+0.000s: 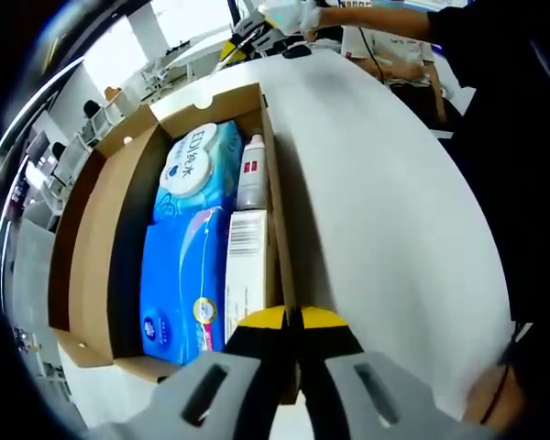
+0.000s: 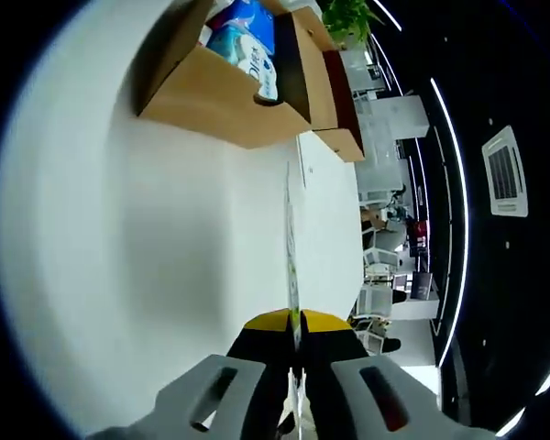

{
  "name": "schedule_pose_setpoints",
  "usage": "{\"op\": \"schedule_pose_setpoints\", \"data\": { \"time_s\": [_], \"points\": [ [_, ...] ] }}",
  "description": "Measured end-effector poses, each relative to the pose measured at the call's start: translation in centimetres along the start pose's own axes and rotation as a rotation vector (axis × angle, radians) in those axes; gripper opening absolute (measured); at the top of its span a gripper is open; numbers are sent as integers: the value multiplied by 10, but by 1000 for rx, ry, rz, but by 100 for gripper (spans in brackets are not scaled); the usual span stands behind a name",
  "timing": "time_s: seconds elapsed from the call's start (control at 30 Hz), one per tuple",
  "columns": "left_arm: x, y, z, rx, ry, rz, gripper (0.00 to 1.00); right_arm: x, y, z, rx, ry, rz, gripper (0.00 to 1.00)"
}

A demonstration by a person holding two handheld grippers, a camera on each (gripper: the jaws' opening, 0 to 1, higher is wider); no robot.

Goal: Operate the shoe box by opening the lid, removing the specified soft item, and placing it in the target area until the item is outside and the box remains undamaged.

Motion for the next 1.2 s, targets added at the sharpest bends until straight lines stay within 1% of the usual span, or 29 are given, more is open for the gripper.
{"op": "schedule_pose_setpoints", "data": {
  "time_s": [0.3,0.47,0.53,0.63,0.73,1.2],
  "points": [
    [0,0,0,0,-3,-1,3,6,-4,7,1,-4,-25,1],
    [0,0,0,-1,-3,-1,3,13,-7,13,-2,-4,-46,1],
    [0,0,0,-2,-2,0,3,16,-9,16,-1,-6,-53,1],
    [0,0,0,-1,-3,0,3,28,-11,28,-1,-9,-73,1],
    [0,-1,0,1,-4,0,3,31,-15,31,-6,-15,-87,1],
    [1,-1,0,-2,-8,-2,3,41,-29,36,-11,-17,-143,1]
  ]
}}
Point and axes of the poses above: the point that each gripper's makers call its tool centre point, and the gripper's own axes: x roughly forward along the fingers, y roughly to its right, z roughly out of its underside, the point moved 7 cm from there along -x, roughly backward along the fingers, and after that the axes turned 3 degrees about -y, right-handed, at the moved point
